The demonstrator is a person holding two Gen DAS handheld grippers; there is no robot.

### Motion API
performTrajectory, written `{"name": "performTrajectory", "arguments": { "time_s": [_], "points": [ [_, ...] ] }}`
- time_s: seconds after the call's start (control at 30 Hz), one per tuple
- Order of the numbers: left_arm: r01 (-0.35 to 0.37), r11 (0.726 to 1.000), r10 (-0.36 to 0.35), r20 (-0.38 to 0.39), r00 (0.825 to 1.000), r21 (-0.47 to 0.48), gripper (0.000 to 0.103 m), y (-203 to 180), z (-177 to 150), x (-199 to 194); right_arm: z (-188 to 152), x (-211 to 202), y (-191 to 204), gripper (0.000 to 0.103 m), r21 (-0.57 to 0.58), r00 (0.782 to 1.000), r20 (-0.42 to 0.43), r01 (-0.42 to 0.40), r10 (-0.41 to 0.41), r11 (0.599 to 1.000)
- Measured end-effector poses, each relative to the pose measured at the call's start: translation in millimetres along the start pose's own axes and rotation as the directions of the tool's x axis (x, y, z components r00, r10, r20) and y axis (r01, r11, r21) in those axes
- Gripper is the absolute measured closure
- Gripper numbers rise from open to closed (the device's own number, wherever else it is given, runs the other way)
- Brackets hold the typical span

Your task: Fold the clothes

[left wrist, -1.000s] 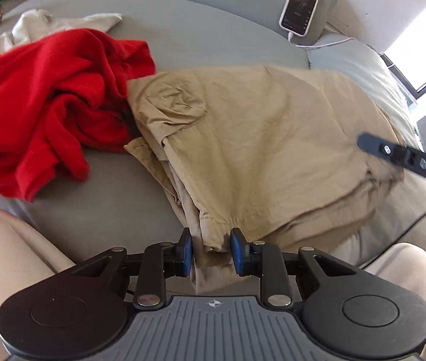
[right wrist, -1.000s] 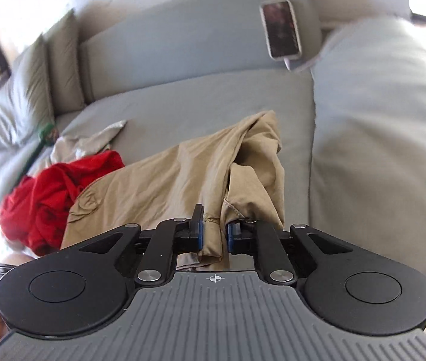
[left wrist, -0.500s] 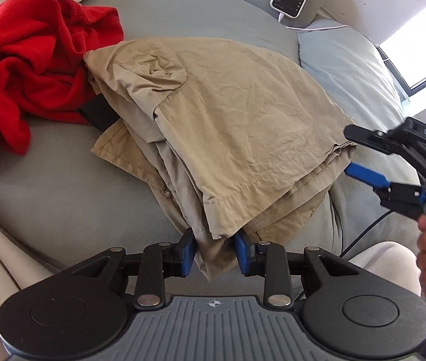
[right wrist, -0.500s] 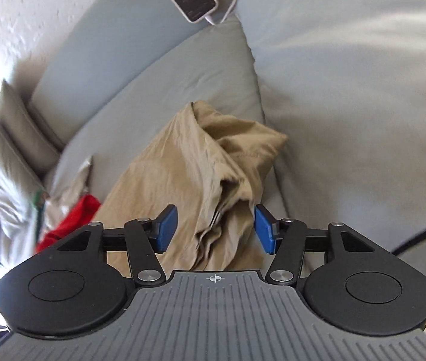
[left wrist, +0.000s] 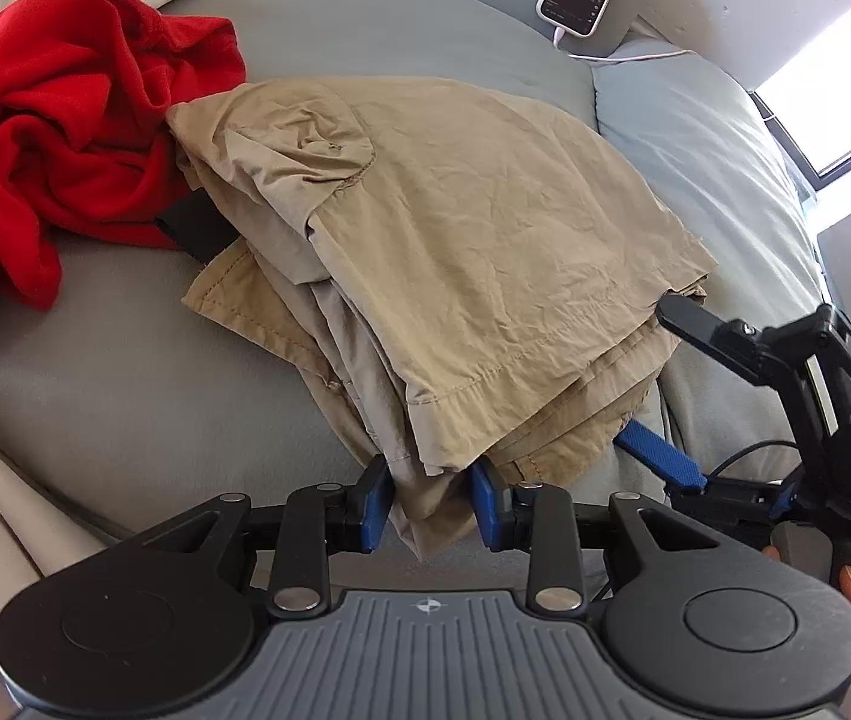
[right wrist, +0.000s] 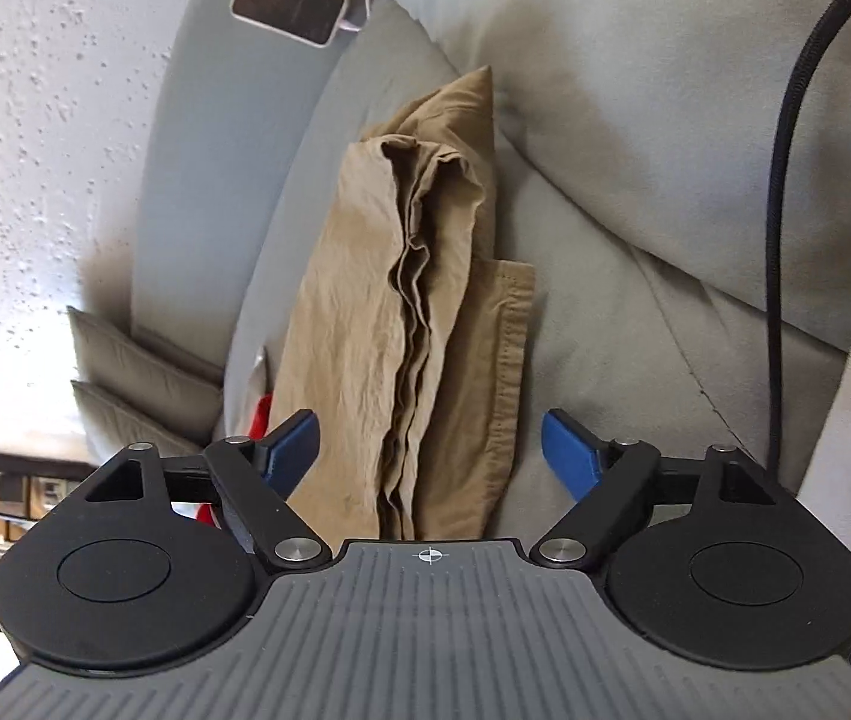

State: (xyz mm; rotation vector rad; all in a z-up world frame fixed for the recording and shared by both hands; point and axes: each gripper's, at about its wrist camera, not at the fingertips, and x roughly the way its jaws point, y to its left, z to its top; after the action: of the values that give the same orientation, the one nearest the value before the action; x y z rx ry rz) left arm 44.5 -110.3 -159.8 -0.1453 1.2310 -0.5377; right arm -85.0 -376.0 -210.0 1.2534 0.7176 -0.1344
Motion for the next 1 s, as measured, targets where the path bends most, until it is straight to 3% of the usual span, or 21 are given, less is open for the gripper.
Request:
{"name": "performTrajectory", "arguments": {
  "time_s": [0.13, 0.3, 0.33, 0.37, 0.4, 0.5, 0.7, 0.8, 0.9, 1.0],
  "points": [
    [0.000, 1.000, 0.000, 0.006, 1.000, 0.000, 0.072, 0.4, -1.1, -1.4, 5.5, 27.3, 1.9, 0.027, 0.005, 0.997, -0.030, -0.075, 0.075, 0.997],
    [0.001, 1.000, -0.001, 0.008, 1.000, 0.031, 0.071, -2.8, -1.6, -4.2, 6.7, 49.4, 23.8, 0.033, -0.118, 0.999, 0.028, -0.036, 0.039, 0.992],
    [0.005, 0.999, -0.005, 0.004, 1.000, 0.043, 0.071, -3.6, -2.4, -8.0, 6.3, 49.9, 28.5, 0.039, -0.128, 0.999, 0.043, -0.006, 0.012, 0.992],
    [0.013, 0.999, -0.013, -0.005, 1.000, 0.053, 0.070, -3.4, -3.3, -12.6, 7.7, 49.1, 28.2, 0.072, -0.126, 0.999, 0.038, 0.012, -0.007, 0.992],
    [0.012, 0.998, -0.012, -0.011, 1.000, 0.062, 0.069, -2.7, -4.9, -17.8, 9.3, 48.2, 27.5, 0.083, -0.123, 0.999, 0.031, 0.029, -0.025, 0.992],
    [0.027, 0.993, -0.028, 0.007, 1.000, 0.113, 0.064, 0.2, -10.4, -40.2, 16.1, 41.0, 34.8, 0.091, -0.169, 0.998, -0.006, 0.062, -0.064, 0.984],
    [0.171, 0.969, -0.188, 0.079, 0.979, 0.176, 0.047, 24.0, -6.1, -100.8, 33.9, -5.1, 68.0, 0.094, -0.328, 0.987, -0.083, 0.100, -0.134, 0.939],
    [0.191, 0.974, -0.207, 0.145, 0.967, 0.118, 0.034, 32.2, 20.1, -101.1, 47.8, -22.7, 65.7, 0.094, -0.360, 0.965, -0.122, 0.174, -0.232, 0.916],
    [0.214, 0.975, -0.222, 0.206, 0.953, 0.061, 0.032, 39.5, 47.4, -98.5, 52.8, -24.8, 54.4, 0.093, -0.392, 0.939, -0.117, 0.256, -0.324, 0.883],
    [0.214, 0.977, -0.215, 0.160, 0.964, 0.021, 0.032, 34.6, 81.1, -58.1, 47.8, -16.3, 37.1, 0.092, -0.394, 0.926, -0.112, 0.293, -0.362, 0.871]
  ]
}}
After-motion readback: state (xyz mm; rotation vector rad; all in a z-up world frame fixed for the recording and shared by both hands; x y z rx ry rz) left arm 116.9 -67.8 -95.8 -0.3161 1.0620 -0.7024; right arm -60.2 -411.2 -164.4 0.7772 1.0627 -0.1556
